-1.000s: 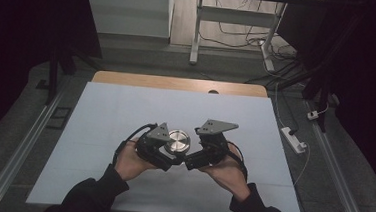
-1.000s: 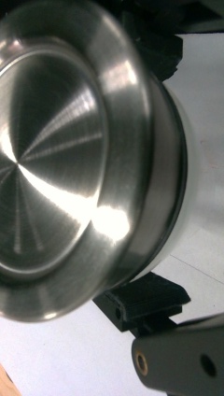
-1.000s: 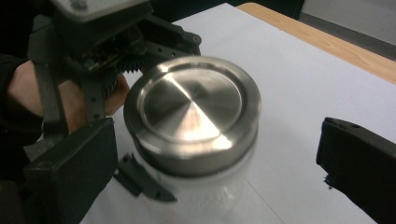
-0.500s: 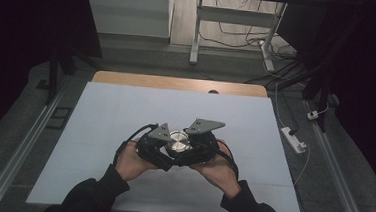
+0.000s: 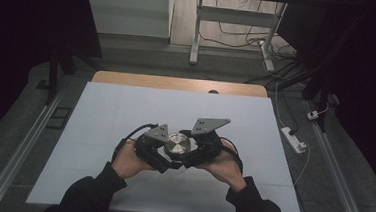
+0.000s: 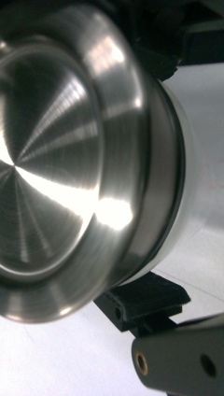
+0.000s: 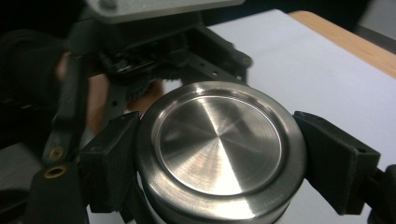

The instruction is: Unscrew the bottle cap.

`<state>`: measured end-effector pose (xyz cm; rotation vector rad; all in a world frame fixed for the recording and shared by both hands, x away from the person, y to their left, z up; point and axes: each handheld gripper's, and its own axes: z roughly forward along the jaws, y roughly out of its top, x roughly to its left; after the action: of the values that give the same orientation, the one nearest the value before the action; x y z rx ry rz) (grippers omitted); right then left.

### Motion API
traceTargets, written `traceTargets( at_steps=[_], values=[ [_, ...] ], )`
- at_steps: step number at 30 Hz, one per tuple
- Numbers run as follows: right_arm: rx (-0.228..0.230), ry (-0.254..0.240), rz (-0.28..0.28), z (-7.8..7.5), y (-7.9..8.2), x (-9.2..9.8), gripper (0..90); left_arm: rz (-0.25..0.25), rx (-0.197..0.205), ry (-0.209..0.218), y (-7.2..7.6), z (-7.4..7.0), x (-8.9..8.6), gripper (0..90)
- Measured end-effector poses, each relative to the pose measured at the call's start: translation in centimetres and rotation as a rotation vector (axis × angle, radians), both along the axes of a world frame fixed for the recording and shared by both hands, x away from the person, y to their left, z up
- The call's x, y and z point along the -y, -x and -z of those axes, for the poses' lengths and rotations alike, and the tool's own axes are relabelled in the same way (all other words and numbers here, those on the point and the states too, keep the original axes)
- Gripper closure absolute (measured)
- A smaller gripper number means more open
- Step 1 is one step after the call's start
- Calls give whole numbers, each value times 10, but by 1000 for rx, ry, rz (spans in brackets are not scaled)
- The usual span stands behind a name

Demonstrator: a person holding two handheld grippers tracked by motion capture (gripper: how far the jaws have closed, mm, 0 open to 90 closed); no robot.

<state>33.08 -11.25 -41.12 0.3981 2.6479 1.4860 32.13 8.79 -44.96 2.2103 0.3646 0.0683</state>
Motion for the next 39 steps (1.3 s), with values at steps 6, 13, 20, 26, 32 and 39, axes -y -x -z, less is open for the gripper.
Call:
traceTargets(
  at_steps=[6,13,20,26,32,39],
  values=[
    [-36,-51,-214,2,-11,10,183,83,8,1,4,-1,3,159],
    [-76,-78,-183,3,-14,7,58,52,16,6,4,-2,3,159],
    [-38,-31,49,-13,-4,7,5,-65,27,3,1,-3,-2,159],
    [29,9,168,-12,10,-5,72,-156,39,-23,1,-2,0,159],
    [103,34,245,-7,18,-15,178,-164,49,-53,3,-2,3,159],
    [56,3,106,-11,12,-5,195,-50,16,-8,1,-3,-3,159]
  ],
)
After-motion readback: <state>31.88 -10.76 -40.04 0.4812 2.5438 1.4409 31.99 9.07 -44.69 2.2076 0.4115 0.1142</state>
